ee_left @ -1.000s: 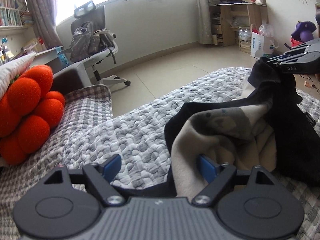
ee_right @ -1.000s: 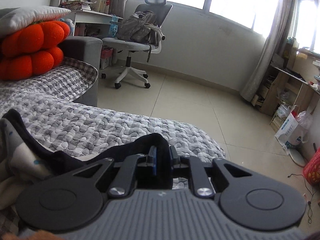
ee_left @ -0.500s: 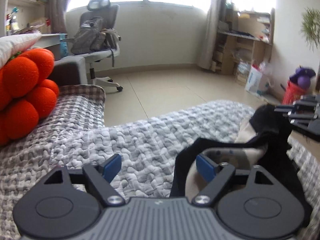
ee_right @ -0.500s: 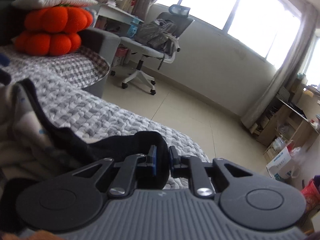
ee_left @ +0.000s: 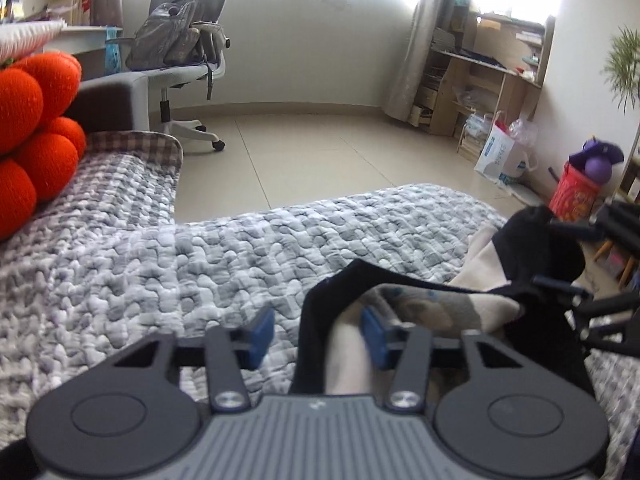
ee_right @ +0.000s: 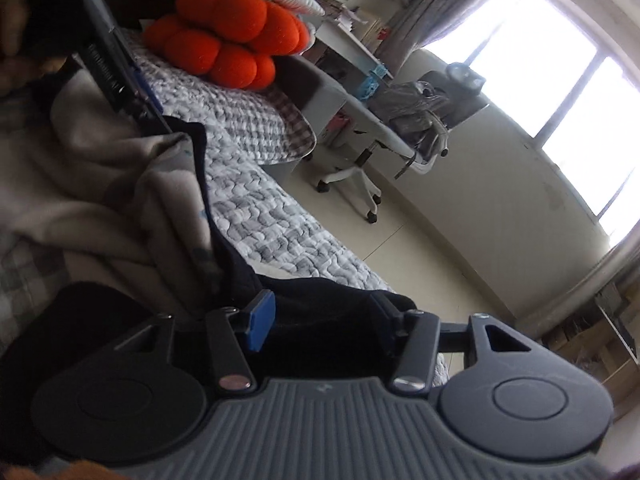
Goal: Fold clothes
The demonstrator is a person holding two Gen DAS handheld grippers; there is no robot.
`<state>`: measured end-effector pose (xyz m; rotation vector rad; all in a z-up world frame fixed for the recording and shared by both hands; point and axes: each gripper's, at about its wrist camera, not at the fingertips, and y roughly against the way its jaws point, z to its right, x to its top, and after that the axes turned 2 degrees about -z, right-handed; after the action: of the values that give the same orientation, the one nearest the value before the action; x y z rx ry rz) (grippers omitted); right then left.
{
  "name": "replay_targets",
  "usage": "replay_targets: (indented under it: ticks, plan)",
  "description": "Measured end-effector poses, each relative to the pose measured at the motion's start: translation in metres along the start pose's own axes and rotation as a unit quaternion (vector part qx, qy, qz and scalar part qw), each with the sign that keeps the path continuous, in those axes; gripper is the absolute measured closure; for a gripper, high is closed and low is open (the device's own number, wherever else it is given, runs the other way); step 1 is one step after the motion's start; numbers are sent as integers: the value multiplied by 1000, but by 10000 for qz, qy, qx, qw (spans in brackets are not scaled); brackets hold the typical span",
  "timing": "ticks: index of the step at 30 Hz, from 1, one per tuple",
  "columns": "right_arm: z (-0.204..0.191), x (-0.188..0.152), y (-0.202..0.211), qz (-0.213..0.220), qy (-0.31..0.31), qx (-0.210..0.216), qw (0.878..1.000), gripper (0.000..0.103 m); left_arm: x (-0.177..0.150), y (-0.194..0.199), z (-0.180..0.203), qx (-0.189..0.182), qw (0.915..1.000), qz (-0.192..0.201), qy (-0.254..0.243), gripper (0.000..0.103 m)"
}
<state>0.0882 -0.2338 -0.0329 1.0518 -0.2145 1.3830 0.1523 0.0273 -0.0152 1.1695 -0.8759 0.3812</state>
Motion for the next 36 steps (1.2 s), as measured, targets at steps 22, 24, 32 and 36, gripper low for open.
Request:
replay_targets:
  ticks: [22,24,32,36]
  plan:
    - [-9,16,10,359,235,-26,9991,100,-2,9,3,-138,9999,99,-26,80]
    - [-6,21,19,673,118,-399,9969,102,-3,10,4,-133,9998,121,-41,73]
    - [1,32,39,1282,-201,-703,9891,103,-8,7,11,-144,9995,132,-261,67]
    - [-7,27,21,680,88,-678,9953,103,-9,-3,9,-104,9997,1,-199,67]
